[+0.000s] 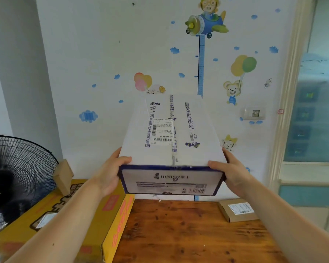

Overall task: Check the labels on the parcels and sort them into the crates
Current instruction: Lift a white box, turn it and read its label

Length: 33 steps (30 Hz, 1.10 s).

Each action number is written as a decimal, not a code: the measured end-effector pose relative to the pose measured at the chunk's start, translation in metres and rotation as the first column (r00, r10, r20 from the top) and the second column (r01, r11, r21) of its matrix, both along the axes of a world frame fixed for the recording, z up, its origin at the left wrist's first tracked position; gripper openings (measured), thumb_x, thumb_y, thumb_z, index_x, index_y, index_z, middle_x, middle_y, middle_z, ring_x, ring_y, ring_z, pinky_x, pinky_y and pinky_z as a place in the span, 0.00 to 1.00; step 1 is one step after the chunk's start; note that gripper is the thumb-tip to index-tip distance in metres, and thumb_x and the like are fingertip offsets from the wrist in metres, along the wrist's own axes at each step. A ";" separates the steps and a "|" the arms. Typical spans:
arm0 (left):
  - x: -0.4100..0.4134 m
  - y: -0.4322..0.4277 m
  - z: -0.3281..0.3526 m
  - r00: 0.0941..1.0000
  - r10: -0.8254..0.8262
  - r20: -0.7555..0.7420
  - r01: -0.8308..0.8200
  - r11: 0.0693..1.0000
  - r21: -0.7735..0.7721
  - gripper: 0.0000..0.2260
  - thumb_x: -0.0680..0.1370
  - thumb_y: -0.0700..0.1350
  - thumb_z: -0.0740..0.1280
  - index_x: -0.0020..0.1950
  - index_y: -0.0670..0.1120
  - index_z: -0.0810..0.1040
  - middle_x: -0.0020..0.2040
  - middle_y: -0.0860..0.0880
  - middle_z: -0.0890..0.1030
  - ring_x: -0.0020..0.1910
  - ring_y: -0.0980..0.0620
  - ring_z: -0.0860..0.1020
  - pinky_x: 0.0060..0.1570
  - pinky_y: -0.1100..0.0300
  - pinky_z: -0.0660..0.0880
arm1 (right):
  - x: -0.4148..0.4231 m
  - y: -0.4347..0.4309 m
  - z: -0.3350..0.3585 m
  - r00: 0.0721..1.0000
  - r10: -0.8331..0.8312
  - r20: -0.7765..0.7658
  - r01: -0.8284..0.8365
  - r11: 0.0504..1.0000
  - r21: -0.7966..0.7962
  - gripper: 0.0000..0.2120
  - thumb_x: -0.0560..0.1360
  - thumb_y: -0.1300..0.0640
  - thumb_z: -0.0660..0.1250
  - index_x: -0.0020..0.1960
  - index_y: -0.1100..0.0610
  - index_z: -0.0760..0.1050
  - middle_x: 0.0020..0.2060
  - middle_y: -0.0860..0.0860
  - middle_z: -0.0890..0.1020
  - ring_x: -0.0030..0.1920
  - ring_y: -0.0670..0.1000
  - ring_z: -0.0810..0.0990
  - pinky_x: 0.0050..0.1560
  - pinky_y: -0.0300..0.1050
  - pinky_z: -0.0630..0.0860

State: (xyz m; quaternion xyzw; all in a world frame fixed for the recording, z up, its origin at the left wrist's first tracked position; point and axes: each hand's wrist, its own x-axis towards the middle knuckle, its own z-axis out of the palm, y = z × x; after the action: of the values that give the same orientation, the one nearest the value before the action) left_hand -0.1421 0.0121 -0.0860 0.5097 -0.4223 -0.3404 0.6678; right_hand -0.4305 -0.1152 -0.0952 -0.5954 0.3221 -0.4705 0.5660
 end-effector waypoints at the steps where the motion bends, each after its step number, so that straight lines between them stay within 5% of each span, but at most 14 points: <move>1: 0.000 0.001 0.000 1.000 -0.012 0.017 0.012 1.000 -0.016 0.10 0.81 0.41 0.62 0.61 0.49 0.75 0.53 0.48 0.84 0.52 0.50 0.81 0.48 0.56 0.73 | -0.001 0.002 0.002 1.000 0.006 0.016 -0.005 1.000 -0.012 0.23 0.74 0.67 0.70 0.64 0.49 0.71 0.54 0.53 0.83 0.51 0.56 0.83 0.47 0.51 0.80; 6: -0.008 -0.002 -0.005 0.998 0.022 0.061 -0.019 0.999 -0.050 0.07 0.80 0.44 0.65 0.57 0.52 0.75 0.49 0.49 0.85 0.49 0.49 0.83 0.45 0.54 0.77 | 0.003 0.005 0.009 0.997 -0.067 -0.024 0.066 0.995 -0.074 0.22 0.73 0.62 0.73 0.63 0.47 0.72 0.50 0.51 0.85 0.47 0.55 0.85 0.43 0.54 0.82; 10: -0.008 -0.002 -0.011 0.992 0.010 0.123 -0.002 0.998 -0.062 0.27 0.69 0.49 0.77 0.65 0.51 0.72 0.55 0.47 0.84 0.52 0.47 0.84 0.49 0.49 0.81 | 0.007 0.008 0.012 0.992 -0.106 -0.069 0.098 0.988 -0.118 0.24 0.72 0.60 0.75 0.61 0.41 0.70 0.48 0.49 0.84 0.45 0.53 0.85 0.38 0.49 0.82; 14: -0.009 -0.007 -0.013 0.986 0.074 0.149 -0.061 0.994 -0.090 0.16 0.74 0.42 0.72 0.60 0.52 0.74 0.50 0.50 0.85 0.47 0.51 0.85 0.40 0.60 0.81 | 0.009 0.010 0.008 0.989 -0.123 -0.082 0.114 0.988 -0.106 0.21 0.71 0.60 0.76 0.51 0.40 0.69 0.47 0.49 0.84 0.44 0.52 0.85 0.36 0.46 0.81; 17: -0.009 -0.008 -0.013 0.977 0.082 0.199 -0.065 0.994 -0.088 0.16 0.75 0.42 0.72 0.60 0.52 0.74 0.51 0.50 0.85 0.48 0.50 0.84 0.42 0.58 0.80 | 0.011 0.011 0.005 0.986 -0.146 -0.081 0.136 0.984 -0.119 0.21 0.72 0.59 0.76 0.54 0.41 0.69 0.47 0.48 0.84 0.43 0.51 0.85 0.35 0.44 0.81; 24: -0.006 -0.007 -0.017 0.968 0.106 0.227 -0.082 0.990 -0.112 0.18 0.75 0.40 0.72 0.64 0.48 0.74 0.54 0.49 0.84 0.50 0.52 0.84 0.41 0.60 0.80 | 0.016 0.007 -0.002 0.977 -0.179 -0.113 0.163 0.977 -0.135 0.24 0.71 0.58 0.77 0.59 0.43 0.69 0.50 0.48 0.83 0.49 0.53 0.84 0.50 0.56 0.82; 28: -0.004 -0.004 -0.016 0.985 0.055 0.166 -0.040 0.995 -0.096 0.17 0.75 0.48 0.72 0.62 0.51 0.74 0.51 0.50 0.85 0.49 0.50 0.84 0.40 0.60 0.81 | 0.016 0.007 0.003 0.982 -0.149 -0.119 0.135 0.984 -0.120 0.22 0.72 0.57 0.76 0.59 0.44 0.70 0.48 0.49 0.84 0.44 0.52 0.85 0.39 0.48 0.82; 30: -0.002 -0.003 -0.014 0.987 0.038 0.157 -0.025 0.996 -0.086 0.26 0.70 0.57 0.76 0.64 0.50 0.74 0.53 0.49 0.85 0.49 0.49 0.84 0.41 0.59 0.81 | 0.015 0.007 0.005 0.986 -0.130 -0.108 0.118 0.987 -0.113 0.18 0.72 0.56 0.75 0.54 0.43 0.70 0.45 0.48 0.84 0.40 0.50 0.85 0.33 0.43 0.80; 33: -0.002 -0.004 -0.015 0.978 0.081 0.194 -0.063 0.993 -0.099 0.20 0.73 0.48 0.74 0.62 0.50 0.74 0.52 0.49 0.85 0.48 0.51 0.84 0.42 0.59 0.81 | 0.014 0.006 0.004 0.984 -0.141 -0.106 0.127 0.983 -0.131 0.19 0.72 0.57 0.76 0.52 0.41 0.70 0.46 0.48 0.84 0.42 0.50 0.85 0.34 0.43 0.80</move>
State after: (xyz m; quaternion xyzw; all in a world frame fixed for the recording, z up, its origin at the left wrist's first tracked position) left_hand -0.1437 0.0079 -0.1015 0.5245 -0.4831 -0.2439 0.6573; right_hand -0.4163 -0.1087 -0.0909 -0.6324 0.3636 -0.4916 0.4755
